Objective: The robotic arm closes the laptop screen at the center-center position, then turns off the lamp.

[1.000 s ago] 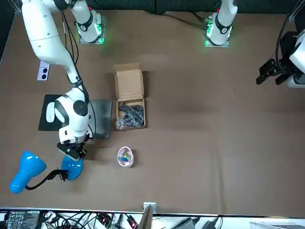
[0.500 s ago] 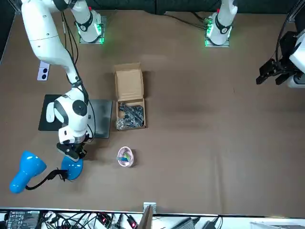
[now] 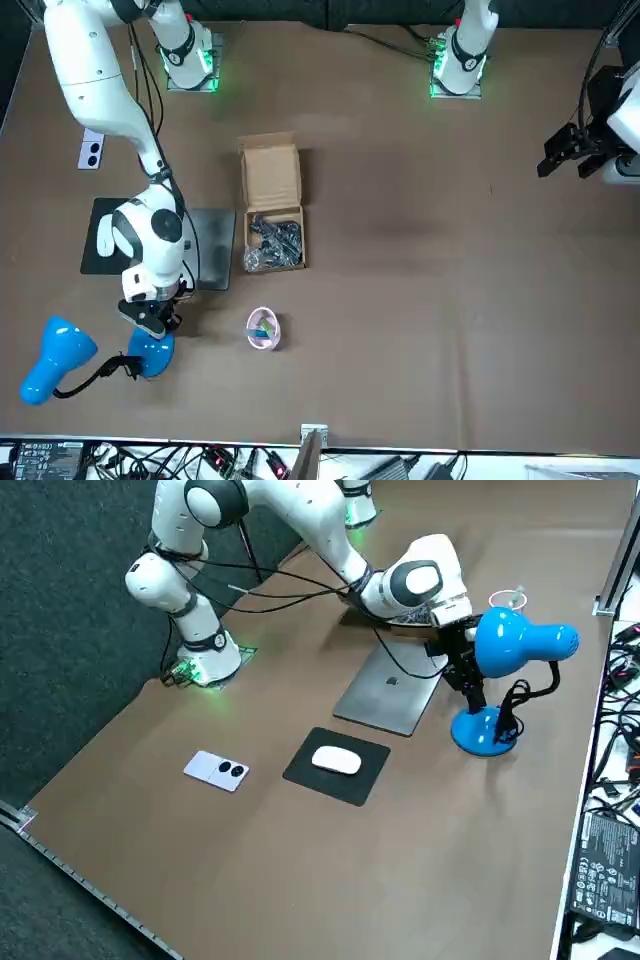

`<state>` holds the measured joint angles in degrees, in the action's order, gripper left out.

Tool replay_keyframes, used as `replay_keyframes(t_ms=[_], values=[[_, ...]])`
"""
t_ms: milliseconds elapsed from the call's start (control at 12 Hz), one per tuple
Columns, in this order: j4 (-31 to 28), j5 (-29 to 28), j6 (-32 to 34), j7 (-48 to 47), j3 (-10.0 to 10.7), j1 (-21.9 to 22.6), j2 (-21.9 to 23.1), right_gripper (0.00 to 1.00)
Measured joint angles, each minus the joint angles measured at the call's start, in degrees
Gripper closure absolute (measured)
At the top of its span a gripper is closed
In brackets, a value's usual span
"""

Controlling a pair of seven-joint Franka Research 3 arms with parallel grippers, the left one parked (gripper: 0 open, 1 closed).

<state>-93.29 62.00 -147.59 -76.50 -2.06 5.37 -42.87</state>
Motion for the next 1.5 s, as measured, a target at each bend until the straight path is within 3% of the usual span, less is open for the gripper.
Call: replay_keyframes(t_ms=[1500], values=[[1.12,0.52,-1.06,-0.01,0.71,-0.25,-0.6,0.98]])
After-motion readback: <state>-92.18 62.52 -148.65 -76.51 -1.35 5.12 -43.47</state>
